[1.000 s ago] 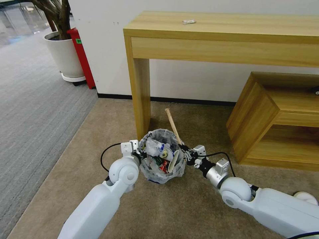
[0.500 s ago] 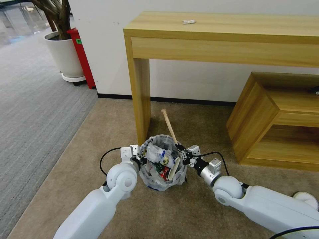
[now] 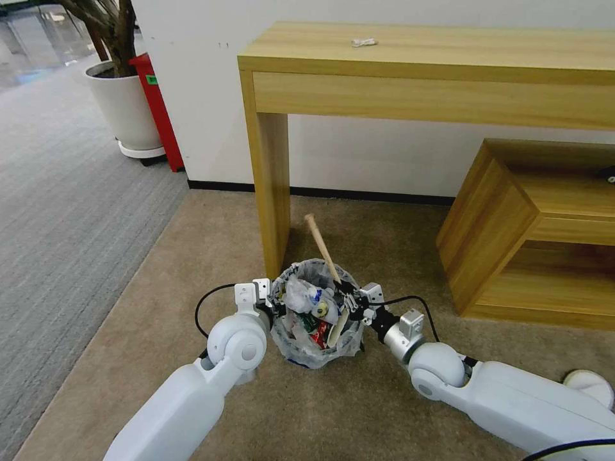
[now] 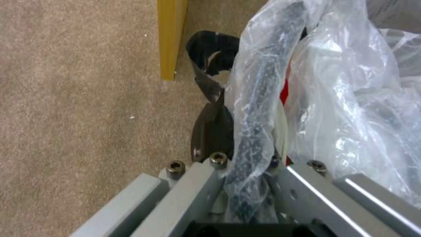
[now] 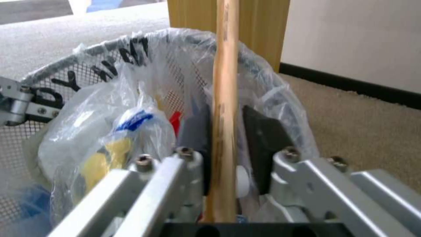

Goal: Pick up the trash bin and place the garbage on the floor into it.

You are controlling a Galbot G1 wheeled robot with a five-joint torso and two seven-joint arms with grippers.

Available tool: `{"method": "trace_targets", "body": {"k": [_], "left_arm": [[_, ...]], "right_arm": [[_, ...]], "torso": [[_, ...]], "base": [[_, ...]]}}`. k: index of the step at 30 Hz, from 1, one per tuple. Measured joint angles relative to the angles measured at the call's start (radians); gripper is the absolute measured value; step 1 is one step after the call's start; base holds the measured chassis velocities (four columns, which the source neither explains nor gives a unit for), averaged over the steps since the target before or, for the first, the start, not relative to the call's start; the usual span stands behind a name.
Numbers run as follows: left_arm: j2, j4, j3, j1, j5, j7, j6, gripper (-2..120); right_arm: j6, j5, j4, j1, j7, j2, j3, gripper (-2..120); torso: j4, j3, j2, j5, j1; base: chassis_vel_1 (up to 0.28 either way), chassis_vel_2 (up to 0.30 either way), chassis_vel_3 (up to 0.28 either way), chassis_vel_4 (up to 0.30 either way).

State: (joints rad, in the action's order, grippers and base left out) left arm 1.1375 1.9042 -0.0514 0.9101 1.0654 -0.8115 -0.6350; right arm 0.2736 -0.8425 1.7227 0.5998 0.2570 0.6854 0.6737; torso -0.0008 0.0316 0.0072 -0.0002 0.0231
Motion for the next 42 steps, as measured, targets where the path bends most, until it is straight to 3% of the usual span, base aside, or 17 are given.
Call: {"method": "trace_targets", "body": {"k": [19,34,38,42], "left_arm": [[0.011,-0.032,0.007,0.001,0.002,0.003,0.001,0],[0.023,-0.091,0.009,-0.006,-0.011,0.011,0.003,0],[0.017,-0.093,0.016,-0.004,-0.01,0.012,0.003,0],[-0.002,-0.092,0.04,0.009,-0.009,0.017,0.004,0]], "right_arm": [[0.004,-0.015,0.002,-0.002,0.015,0.01,-0.036,97],[-0.011,-0.079,0.072,-0.007,0.054,0.031,-0.122,100],[-0.019,-0.088,0.088,0.006,0.077,0.035,-0.174,100],[-0.062,-0.102,0.111,0.057,0.145,-0.003,-0.311,100]], "torso": [[-0.0001,0.0,0.0,-0.0002,0.0],[-0.0001,0.0,0.0,0.0,0.0],[0.0002,0.0,0.0,-0.0001,0.0],[0.0002,0.0,0.0,-0.0001,0.0]], "base": [[0.0,0.0,0.0,0.0],[0.0,0.0,0.0,0.0],[0.0,0.0,0.0,0.0],[0.0,0.0,0.0,0.0]]}}
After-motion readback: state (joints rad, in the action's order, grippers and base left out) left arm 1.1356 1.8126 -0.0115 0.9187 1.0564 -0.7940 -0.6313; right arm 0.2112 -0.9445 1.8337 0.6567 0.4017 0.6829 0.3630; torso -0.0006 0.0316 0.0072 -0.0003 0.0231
